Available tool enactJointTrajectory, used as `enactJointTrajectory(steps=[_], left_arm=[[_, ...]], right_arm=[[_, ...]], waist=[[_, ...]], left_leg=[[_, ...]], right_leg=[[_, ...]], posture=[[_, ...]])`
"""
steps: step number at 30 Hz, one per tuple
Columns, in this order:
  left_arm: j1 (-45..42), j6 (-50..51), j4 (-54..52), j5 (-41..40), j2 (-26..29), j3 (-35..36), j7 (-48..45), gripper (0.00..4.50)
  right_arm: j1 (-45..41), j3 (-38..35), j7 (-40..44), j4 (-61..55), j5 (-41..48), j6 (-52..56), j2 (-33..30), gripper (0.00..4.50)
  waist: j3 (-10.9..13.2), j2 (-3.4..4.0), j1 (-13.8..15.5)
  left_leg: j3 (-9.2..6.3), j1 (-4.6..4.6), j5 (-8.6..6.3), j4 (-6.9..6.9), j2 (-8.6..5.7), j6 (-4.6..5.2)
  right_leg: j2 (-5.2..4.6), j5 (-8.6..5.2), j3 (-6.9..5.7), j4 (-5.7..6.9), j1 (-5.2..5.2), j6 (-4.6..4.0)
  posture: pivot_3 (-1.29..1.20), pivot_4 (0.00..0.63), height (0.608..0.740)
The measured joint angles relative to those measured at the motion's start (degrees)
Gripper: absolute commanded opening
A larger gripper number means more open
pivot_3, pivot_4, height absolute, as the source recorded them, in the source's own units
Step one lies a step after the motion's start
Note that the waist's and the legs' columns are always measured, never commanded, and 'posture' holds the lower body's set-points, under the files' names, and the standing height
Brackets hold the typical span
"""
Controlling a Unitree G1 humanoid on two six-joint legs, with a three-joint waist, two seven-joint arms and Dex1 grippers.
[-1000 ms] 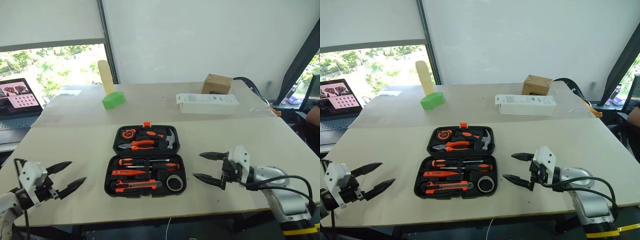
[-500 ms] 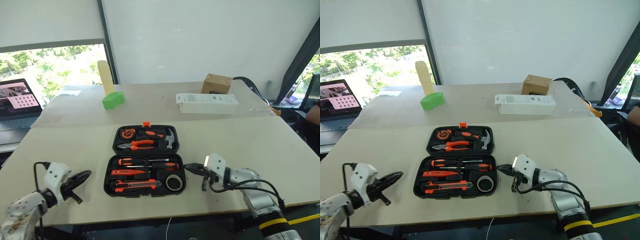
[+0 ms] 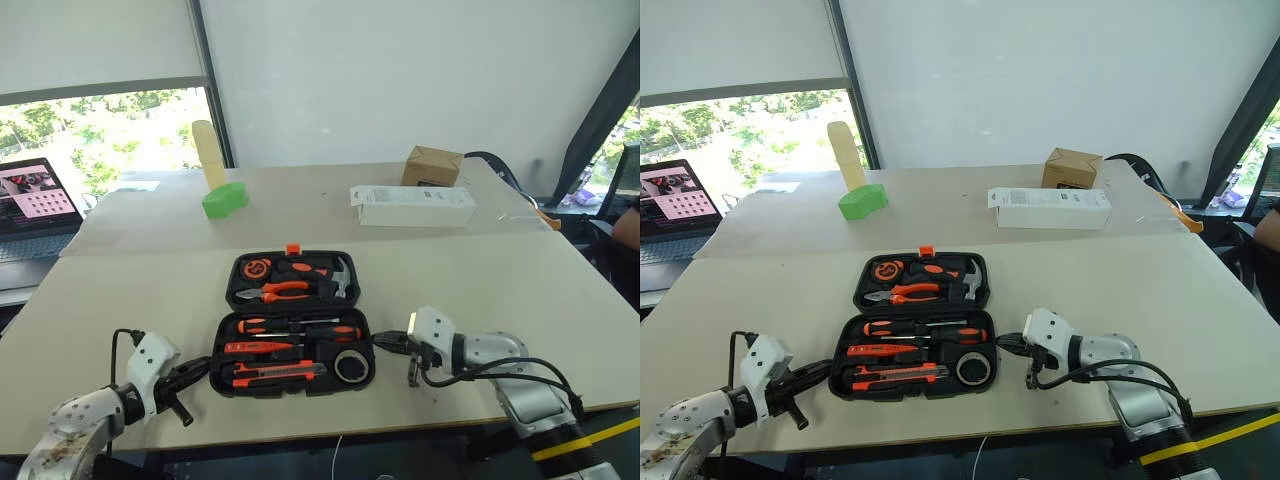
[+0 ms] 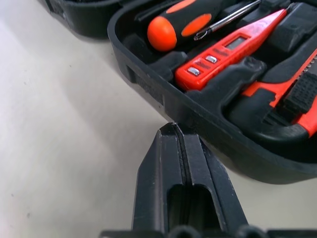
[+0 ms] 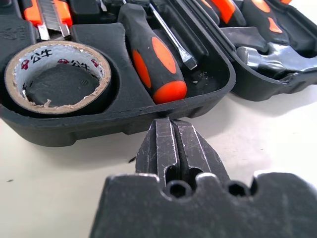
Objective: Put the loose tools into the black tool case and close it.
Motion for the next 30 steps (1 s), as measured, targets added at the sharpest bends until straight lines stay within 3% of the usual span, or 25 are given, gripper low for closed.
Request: enactJointTrajectory(steps=[7,10,13,16,19,23,30], left_arm=[[3.0,0.7,-2.0,-0.9,0.3,1.0,-0.9,0.05],[2.8,5.0,-2.8,-6.7,0.8,4.4,-2.2,0.76],[0.8,11.8,-2.7,-9.0,5.3,6.4,-1.9,1.86],[-6.3,22.5,-1.0,-14.1,10.3,7.4,-2.6,3.11],[-14.3,30.9,1.7,-15.8,13.8,6.2,-1.3,4.06],[-30.8,44.0,11.4,-16.0,13.0,0.4,3.2,4.06],[-45.5,52.2,23.6,-13.2,7.4,-3.8,9.5,4.06]], right_arm=[[1.2,0.1,0.1,-2.8,0.1,1.2,-1.2,0.00],[0.8,-2.0,1.0,-2.8,3.6,4.0,-2.5,0.79],[-0.7,-3.9,3.0,-2.9,6.8,8.1,-5.6,1.81],[-6.4,-5.0,2.6,-4.1,13.4,22.4,-5.7,2.95],[-12.8,-4.9,1.1,-5.0,17.9,36.8,-5.9,3.87],[-24.4,-4.1,-6.0,2.0,19.6,55.8,-2.0,3.87],[-38.1,-2.9,-14.7,17.7,16.9,63.7,6.4,3.87]], waist=[[0.0,-0.01,0.0],[0.0,-0.04,0.1],[0.0,-0.06,0.1],[0.1,-0.09,-0.1],[0.1,-0.08,-0.3],[0.1,-0.17,-0.3],[0.1,-0.21,-1.5]], left_leg=[[0.01,0.01,-0.01,0.01,0.02,0.00],[0.00,0.01,0.00,0.05,0.03,0.00],[0.00,0.02,0.00,0.06,0.04,-0.01],[0.00,0.01,0.04,0.06,0.09,-0.07],[-0.01,0.03,0.05,0.02,0.17,-0.09],[0.00,-0.06,0.07,0.05,0.12,-0.12],[-0.08,-0.85,0.08,0.33,0.02,-0.11]], right_leg=[[0.04,0.00,0.04,-0.02,0.01,0.00],[0.04,0.00,0.03,-0.01,0.03,0.00],[0.08,-0.01,0.03,0.01,0.05,-0.01],[0.11,0.00,0.06,0.08,0.00,-0.04],[0.17,0.04,0.05,0.08,0.00,-0.10],[0.14,0.06,0.04,0.16,-0.10,-0.14],[0.08,0.09,0.04,0.50,-0.96,-0.11]], posture=[[0.00,0.150,0.740],[0.00,0.150,0.740],[0.00,0.150,0.740],[0.00,0.150,0.740],[0.00,0.150,0.740],[0.00,0.150,0.740],[0.00,0.150,0.740]])
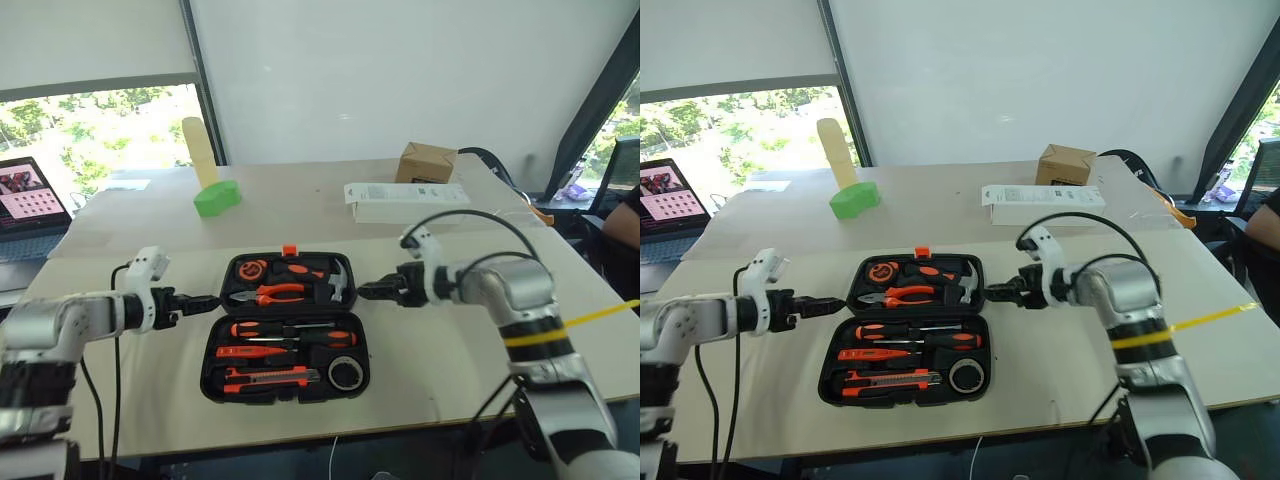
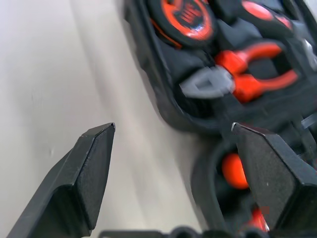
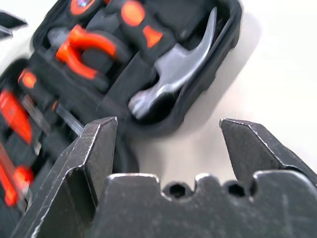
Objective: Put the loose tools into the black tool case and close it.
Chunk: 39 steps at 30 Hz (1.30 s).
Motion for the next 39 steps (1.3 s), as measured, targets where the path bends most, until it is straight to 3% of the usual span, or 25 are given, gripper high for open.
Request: enactJointTrajectory(steps=[5,9,10,17,21,22,23,33,39], left_arm=[[-3.9,1.0,4.4,2.8,-3.5,-1.1,3.3,4.06],[-4.1,1.2,5.1,3.7,-3.8,-1.0,4.0,4.06],[-4.1,1.3,5.1,3.9,-3.8,-1.0,4.0,3.82],[-4.1,2.5,5.0,3.9,-3.7,-0.1,3.9,1.71],[-4.1,2.8,5.1,3.9,-3.4,0.9,4.0,0.20],[-4.2,3.2,5.3,4.0,-3.4,1.2,4.1,0.00],[-4.2,3.4,5.4,4.0,-3.4,1.5,4.1,0.00],[-2.8,2.8,5.1,3.7,-4.5,4.3,4.5,0.00],[10.1,-11.9,-4.6,1.7,-5.5,9.3,-4.2,0.00]], right_arm=[[-4.0,1.4,-3.2,10.3,-3.0,-0.9,4.8,3.87],[-5.2,3.2,-3.0,12.9,-4.8,-2.0,5.1,3.87],[-5.3,3.2,-2.9,13.4,-4.9,-2.2,5.2,3.92],[-7.4,5.1,-1.4,15.7,-6.5,-3.0,6.7,1.98],[-8.6,5.5,-0.6,17.8,-7.0,-4.1,8.1,0.49],[-9.0,5.6,-0.5,18.3,-7.4,-4.2,8.3,0.19],[-9.3,5.5,-0.2,18.8,-7.5,-4.3,8.3,0.04],[-9.0,5.2,1.5,21.8,-8.7,-10.9,9.1,0.04],[6.1,5.2,8.0,5.2,-10.2,-34.5,4.3,0.04]], waist=[[0.0,0.00,-1.3],[0.0,0.00,-1.8],[0.0,0.00,-1.8],[0.0,0.01,-1.8],[0.0,0.01,-1.8],[0.0,0.02,-1.8],[0.0,0.01,-1.8],[-0.1,-0.01,-1.8],[-0.1,-0.01,-1.8]], left_leg=[[-0.37,-0.16,0.00,0.21,-0.43,0.01],[-0.44,-0.16,0.00,0.30,-0.44,0.01],[-0.43,-0.16,0.00,0.32,-0.44,0.01],[-0.43,-0.09,0.00,0.65,-0.45,0.00],[-0.42,-0.06,0.00,0.69,-0.46,0.00],[-0.41,-0.04,0.00,0.69,-0.46,0.00],[-0.41,0.00,0.00,0.69,-0.46,0.00],[-0.36,0.09,0.00,0.71,-0.45,-0.01],[-0.37,-0.14,-0.05,0.56,-0.49,0.00]], right_leg=[[-0.13,0.04,-0.01,0.01,-0.15,0.07],[-0.10,0.07,0.05,0.02,-0.14,0.11],[-0.10,0.07,0.08,0.04,-0.14,0.11],[-0.04,0.07,0.37,0.54,-0.16,0.11],[-0.03,0.07,0.72,0.65,-0.16,0.11],[-0.02,0.07,0.77,0.66,-0.16,0.11],[-0.02,0.07,0.79,0.67,-0.13,0.11],[0.03,0.07,0.96,0.83,-0.15,0.11],[0.03,0.07,1.01,0.75,-0.51,0.11]], posture=[[0.00,0.150,0.740],[0.00,0.150,0.740],[0.00,0.150,0.740],[0.00,0.150,0.740],[0.00,0.150,0.740],[0.00,0.150,0.740],[0.00,0.150,0.740],[0.00,0.150,0.740],[0.00,0.150,0.740]])
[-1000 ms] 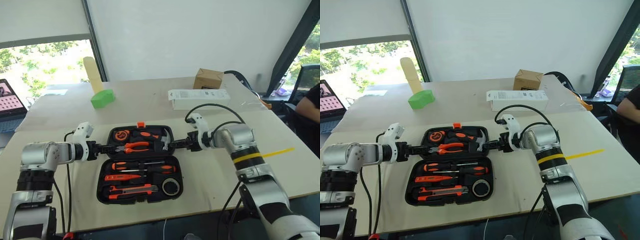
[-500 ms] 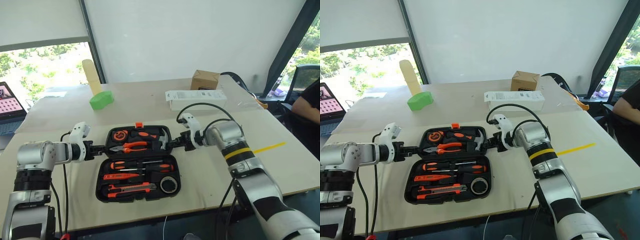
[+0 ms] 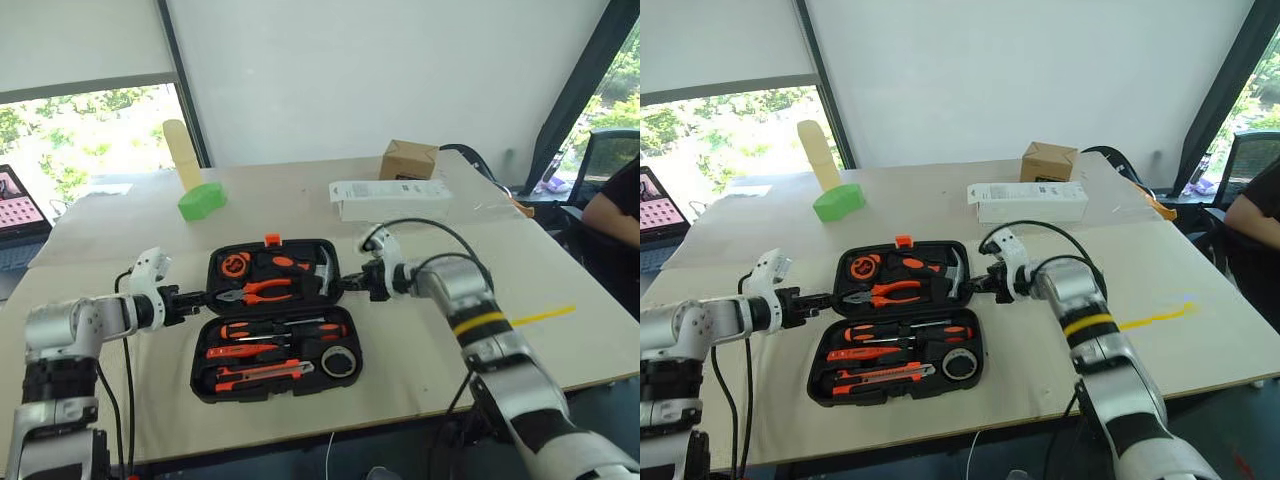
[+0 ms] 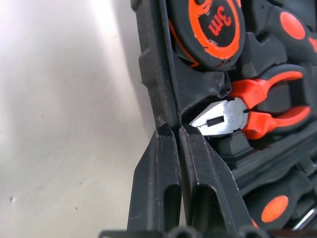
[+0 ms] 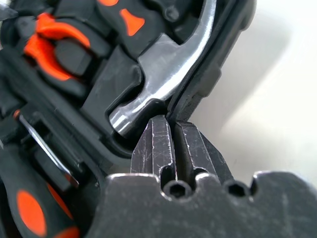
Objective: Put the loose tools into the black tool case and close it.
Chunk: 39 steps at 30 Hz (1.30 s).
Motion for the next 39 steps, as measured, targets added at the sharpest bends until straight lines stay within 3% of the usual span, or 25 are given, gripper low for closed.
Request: enactJointTrajectory(steps=[7,10,15,19,20,22,28,31,32,33,37,39], left_arm=[[15.1,-27.1,-9.4,3.0,-6.7,2.4,-7.1,0.00],[21.3,-46.9,-11.0,10.8,-8.4,1.3,-8.8,0.00],[28.0,-71.7,-9.9,20.2,-6.7,-1.1,-11.6,0.00],[32.4,-86.1,-7.7,22.2,-4.0,-2.2,-13.9,0.00],[33.0,-87.5,-7.2,22.0,-3.4,-2.1,-14.1,0.35],[34.7,-88.7,-6.9,20.8,-1.6,-2.0,-15.3,0.88],[38.1,-90.2,-3.7,19.2,2.5,-3.0,-19.3,3.19],[37.9,-85.5,-3.5,16.0,4.1,-2.1,-19.5,4.34],[38.2,-82.3,-3.5,14.5,5.1,-1.9,-19.7,4.46],[38.9,-77.9,-3.4,12.6,6.5,-1.2,-20.3,4.46],[39.9,-64.8,-3.0,6.6,10.9,1.1,-23.3,4.50],[38.0,-60.9,-2.5,5.1,11.7,1.5,-24.7,3.93]], right_arm=[[12.1,0.8,0.6,-6.3,-8.0,-34.1,-5.9,0.04],[14.6,2.1,-3.2,-3.0,-14.4,-53.9,-8.3,0.04],[14.7,3.2,-13.7,3.9,-26.5,-74.3,-12.3,0.04],[14.5,3.3,-21.1,9.6,-33.8,-85.1,-16.0,1.29],[14.5,3.3,-21.6,11.2,-34.1,-86.2,-17.1,1.80],[14.9,3.3,-22.3,13.0,-34.7,-88.5,-18.7,2.36],[19.5,3.2,-22.5,13.4,-33.5,-92.1,-23.0,4.47],[22.0,2.5,-21.1,13.0,-30.0,-92.1,-25.7,4.50],[23.3,2.4,-19.6,12.2,-27.7,-91.6,-27.0,4.50],[25.5,2.4,-17.0,10.8,-24.1,-90.3,-28.5,4.50],[36.7,2.5,-4.3,-1.0,-6.1,-78.6,-34.9,3.28],[44.0,2.6,1.4,-9.9,1.5,-72.2,-37.8,2.57]], waist=[[0.0,-0.01,0.4],[0.0,0.00,0.6],[0.0,-0.01,1.4],[0.0,-0.01,2.1],[0.0,-0.01,2.1],[0.0,-0.01,1.9],[0.0,-0.01,1.7],[0.0,-0.01,2.0],[0.0,-0.02,2.1],[0.0,-0.02,2.0],[0.0,-0.02,2.0],[0.0,-0.02,2.2]], left_leg=[[0.02,-0.07,-0.02,0.03,-0.06,0.01],[0.12,0.11,-0.01,0.00,0.02,-0.02],[0.23,0.28,0.00,0.01,0.03,-0.04],[0.41,0.55,-0.01,-0.20,0.05,-0.01],[0.45,0.63,-0.01,-0.29,0.05,0.00],[0.67,0.86,-0.01,-0.58,0.12,0.02],[1.29,1.06,-0.10,-0.84,0.39,0.18],[1.32,1.06,-0.15,-0.82,0.39,0.27],[1.32,1.06,-0.16,-0.82,0.39,0.29],[1.32,1.07,-0.18,-0.83,0.42,0.31],[1.32,1.09,-0.24,-0.84,0.68,0.41],[1.34,1.09,-0.26,-0.82,0.80,0.42]], right_leg=[[-0.01,0.03,-0.38,-0.35,0.05,0.05],[0.07,0.03,-0.34,-0.83,0.23,0.03],[0.16,0.08,-0.17,-0.80,0.37,-0.02],[0.22,0.07,0.01,-0.83,0.49,-0.02],[0.22,0.07,0.07,-0.85,0.52,-0.02],[0.27,0.07,0.29,-0.85,0.57,-0.02],[0.43,0.06,0.62,-0.90,0.54,-0.03],[0.42,0.07,0.62,-0.91,0.58,-0.01],[0.42,0.07,0.61,-0.92,0.58,0.00],[0.44,0.07,0.61,-0.91,0.58,0.00],[0.53,0.06,0.57,-1.02,0.67,0.00],[0.62,0.06,0.53,-1.15,0.76,0.00]], posture=[[0.00,0.150,0.740],[0.00,0.150,0.740],[0.00,0.150,0.740],[0.00,0.150,0.740],[0.00,0.150,0.740],[0.00,0.150,0.740],[0.00,0.150,0.740],[0.00,0.150,0.740],[0.00,0.150,0.740],[0.00,0.150,0.740],[0.00,0.150,0.740],[0.00,0.150,0.740]])
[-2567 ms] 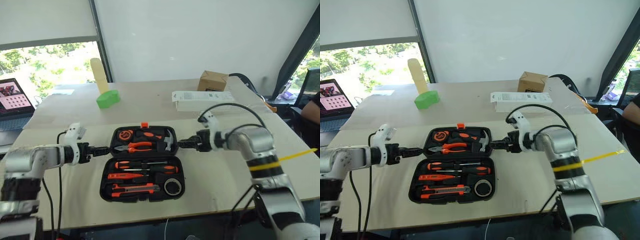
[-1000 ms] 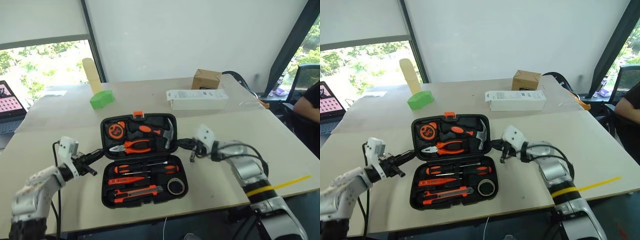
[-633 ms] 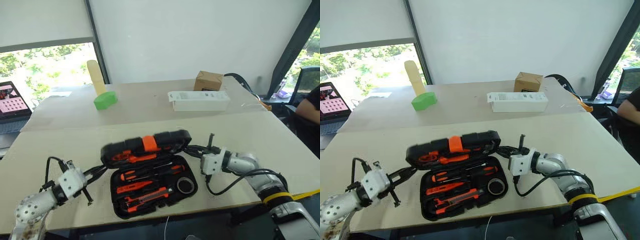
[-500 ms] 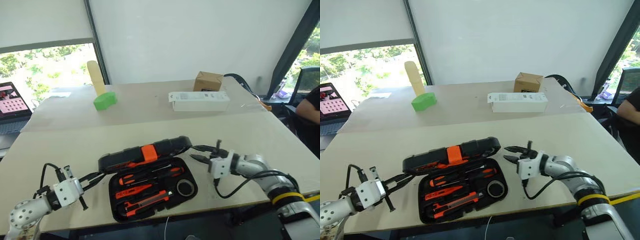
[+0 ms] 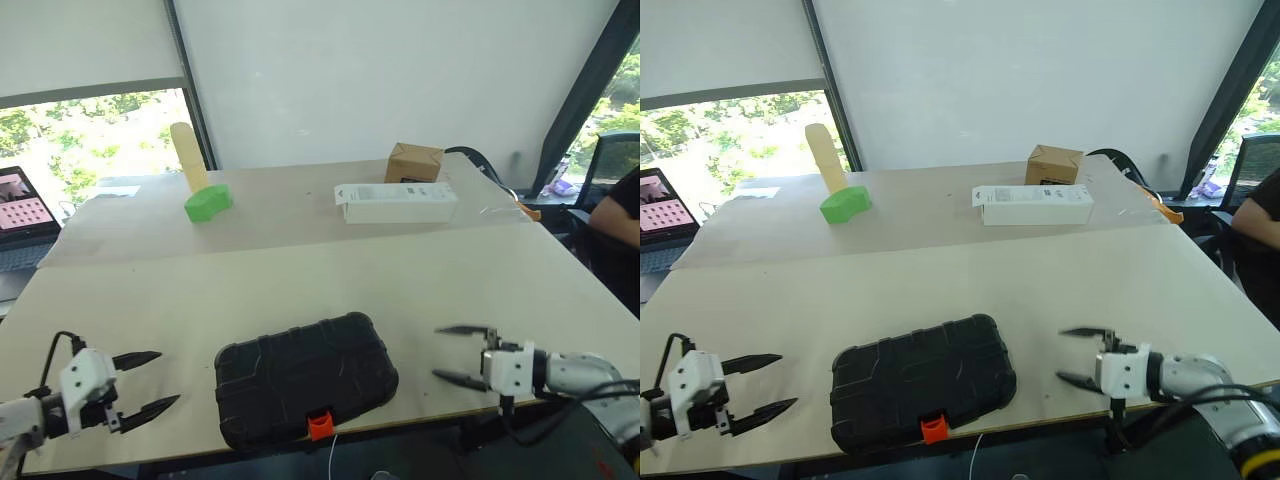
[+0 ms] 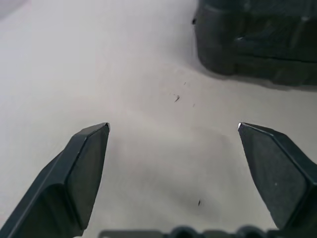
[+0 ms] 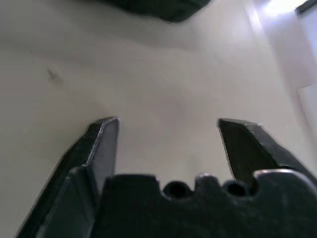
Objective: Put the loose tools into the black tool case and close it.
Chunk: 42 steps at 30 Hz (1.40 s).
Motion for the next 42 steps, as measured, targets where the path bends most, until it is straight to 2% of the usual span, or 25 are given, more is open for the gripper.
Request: enactJointTrajectory(steps=[1,2,4,6,7,8,11,13,19,22,28,31,34,36,39,42], left_arm=[[-1.0,1.7,-0.1,-0.8,0.0,0.0,-0.3,3.81],[-2.2,3.1,-0.2,-1.3,0.0,-0.2,-0.5,3.30],[-6.1,6.8,-1.2,-2.4,-0.1,-1.2,-0.5,2.60],[-8.0,8.6,-2.5,-2.8,-0.5,-1.7,-0.4,1.90],[-8.4,9.1,-2.8,-2.8,-0.6,-1.8,-0.4,1.47],[-9.0,9.4,-2.7,-2.6,-0.8,-2.3,-0.3,1.13],[-19.3,10.7,-0.5,2.9,-3.4,-9.7,1.8,0.08],[-22.4,11.5,-0.3,5.6,-4.3,-13.8,2.1,0.08],[-24.9,13.4,0.9,8.4,-6.3,-17.9,2.0,0.08],[-25.2,14.1,0.9,8.7,-6.7,-17.9,2.5,0.08],[-23.9,14.1,-0.1,8.7,-8.1,-17.0,4.5,0.08],[-23.3,14.1,-0.3,8.8,-9.1,-16.6,6.8,0.08],[-22.7,17.7,-1.5,4.8,-9.1,-14.0,5.5,0.08],[-22.2,20.5,-4.1,0.0,-7.6,-11.8,2.1,0.08],[-23.6,23.2,-6.6,-2.9,-5.0,-10.1,-0.6,0.08],[-26.1,25.7,-9.8,-3.4,-4.3,-11.0,-1.9,0.08]], right_arm=[[2.3,0.1,1.2,-3.6,1.7,2.5,-0.3,2.39],[3.9,0.2,2.0,-6.9,2.9,4.7,-0.5,1.93],[7.1,0.4,2.7,-14.3,4.1,11.1,-0.5,1.19],[8.3,0.4,2.8,-18.2,3.9,14.7,-0.3,0.66],[8.8,0.3,2.8,-19.4,3.5,16.3,-0.2,0.22],[9.1,0.3,2.9,-20.5,3.3,18.0,0.3,0.00],[5.4,4.6,1.1,-24.5,-1.0,26.7,8.2,0.00],[3.6,7.9,0.3,-28.4,-3.6,31.3,12.0,0.00],[-1.3,8.7,-0.6,-29.7,-7.4,41.0,17.1,0.00],[-5.1,8.1,-2.0,-28.5,-8.7,45.4,19.2,0.00],[-10.6,6.5,-2.4,-23.4,-10.5,47.6,21.8,0.00],[-11.2,6.2,-1.9,-22.4,-10.6,46.8,21.7,0.00],[-10.5,4.0,-0.8,-22.4,-10.4,45.4,20.2,0.00],[-8.0,1.4,1.1,-22.9,-9.4,44.9,17.1,0.00],[-2.9,-0.5,5.0,-26.6,-6.4,44.9,14.0,0.00],[-0.1,-0.6,6.5,-31.1,-4.0,45.0,13.9,0.00]], waist=[[0.0,-0.01,0.0],[0.0,-0.01,0.0],[0.0,-0.02,-0.1],[0.0,-0.02,-0.2],[0.0,-0.02,-0.2],[0.0,-0.02,-0.2],[0.1,-0.22,0.5],[0.1,-0.20,0.8],[0.0,-0.43,0.4],[0.0,-0.44,0.1],[0.0,-0.43,0.1],[0.0,-0.44,0.3],[0.0,-0.44,0.3],[0.0,-0.44,0.5],[0.0,-0.44,0.6],[0.0,-0.43,0.6]], left_leg=[[0.01,0.01,-0.01,0.03,0.02,0.00],[0.02,0.01,-0.02,0.04,0.02,0.00],[0.05,0.03,-0.03,0.06,0.03,-0.03],[0.09,0.07,-0.01,0.06,0.05,-0.07],[0.11,0.11,-0.02,0.06,0.07,-0.12],[0.13,0.13,-0.04,0.05,0.11,-0.15],[0.10,0.29,-0.04,0.10,0.27,-0.30],[0.11,0.31,-0.06,0.10,0.28,-0.31],[0.19,0.21,-0.09,0.15,0.32,-0.36],[0.22,-0.05,-0.05,0.18,0.33,-0.44],[0.22,-0.05,-0.05,0.17,0.32,-0.43],[0.22,-0.07,-0.06,0.17,0.31,-0.42],[0.22,-0.09,-0.06,0.16,0.32,-0.42],[0.20,-0.09,-0.07,0.17,0.32,-0.41],[0.20,-0.07,-0.07,0.15,0.35,-0.41],[0.23,-0.05,-0.07,0.18,0.35,-0.41]], right_leg=[[0.04,0.00,0.01,0.00,0.03,0.00],[0.03,0.00,0.01,0.03,0.04,0.00],[0.04,0.04,0.02,0.05,0.06,-0.01],[0.07,0.09,0.04,0.05,0.05,-0.02],[0.11,0.09,0.06,0.05,0.06,-0.02],[0.14,0.09,0.07,0.05,0.06,-0.03],[0.38,0.18,-0.08,-0.07,0.36,-0.18],[0.36,0.19,0.05,-0.02,0.32,-0.19],[0.48,0.21,0.04,-0.05,0.04,-0.23],[0.48,0.26,0.06,0.06,-0.30,-0.30],[0.46,0.26,0.03,0.04,-0.30,-0.31],[0.46,0.26,0.02,0.01,-0.31,-0.31],[0.46,0.26,0.01,0.01,-0.33,-0.31],[0.46,0.26,-0.02,0.00,-0.30,-0.31],[0.46,0.26,-0.01,-0.03,-0.27,-0.31],[0.43,0.26,0.03,0.01,-0.24,-0.30]], posture=[[0.00,0.150,0.740],[0.00,0.150,0.740],[0.00,0.150,0.740],[0.00,0.150,0.740],[0.00,0.150,0.740],[0.00,0.150,0.740],[0.00,0.150,0.740],[0.00,0.150,0.740],[0.00,0.150,0.740],[0.00,0.150,0.740],[0.00,0.150,0.740],[0.00,0.150,0.740],[0.00,0.150,0.740],[0.00,0.150,0.740],[0.00,0.150,0.740],[0.00,0.150,0.740]])
